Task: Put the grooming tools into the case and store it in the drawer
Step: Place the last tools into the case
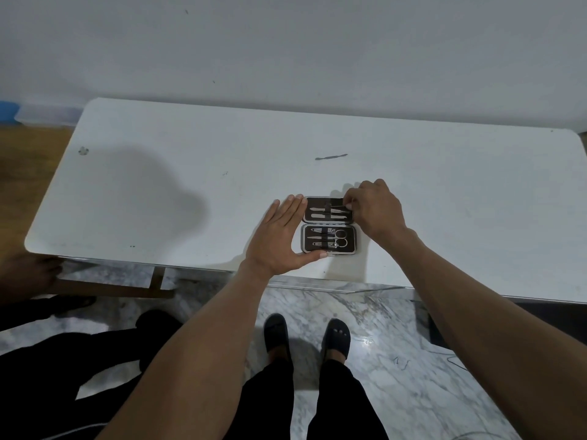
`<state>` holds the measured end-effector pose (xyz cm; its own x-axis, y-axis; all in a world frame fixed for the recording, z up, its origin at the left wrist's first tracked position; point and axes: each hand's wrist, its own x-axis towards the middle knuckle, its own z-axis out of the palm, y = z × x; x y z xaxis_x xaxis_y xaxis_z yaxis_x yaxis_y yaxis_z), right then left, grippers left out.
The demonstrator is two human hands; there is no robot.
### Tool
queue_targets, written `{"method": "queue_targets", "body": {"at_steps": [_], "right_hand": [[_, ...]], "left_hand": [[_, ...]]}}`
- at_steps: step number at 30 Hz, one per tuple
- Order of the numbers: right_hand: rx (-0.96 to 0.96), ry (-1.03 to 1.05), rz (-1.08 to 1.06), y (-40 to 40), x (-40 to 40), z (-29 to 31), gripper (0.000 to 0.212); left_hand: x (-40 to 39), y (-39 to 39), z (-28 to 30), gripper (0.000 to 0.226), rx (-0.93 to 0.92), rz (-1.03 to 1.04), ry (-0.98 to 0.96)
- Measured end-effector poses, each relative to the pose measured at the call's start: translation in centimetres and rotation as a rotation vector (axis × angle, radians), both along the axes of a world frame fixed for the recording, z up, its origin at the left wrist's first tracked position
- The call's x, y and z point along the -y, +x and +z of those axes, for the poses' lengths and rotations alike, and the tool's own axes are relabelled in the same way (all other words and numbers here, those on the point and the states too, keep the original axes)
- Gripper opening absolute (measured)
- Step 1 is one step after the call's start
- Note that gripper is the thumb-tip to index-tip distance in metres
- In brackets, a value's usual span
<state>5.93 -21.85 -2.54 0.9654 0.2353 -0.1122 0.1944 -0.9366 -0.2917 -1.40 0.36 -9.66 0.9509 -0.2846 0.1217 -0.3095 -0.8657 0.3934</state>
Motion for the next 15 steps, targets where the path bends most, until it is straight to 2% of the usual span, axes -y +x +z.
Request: {"method": "queue_targets", "body": {"at_steps": [15], "right_hand": [[-0.082,0.146,-0.028,0.2,-1.3,-0.2,0.017]], "left_hand": [[0.1,-0.1,0.1,0.117,-0.020,0.003,-0.002]]}}
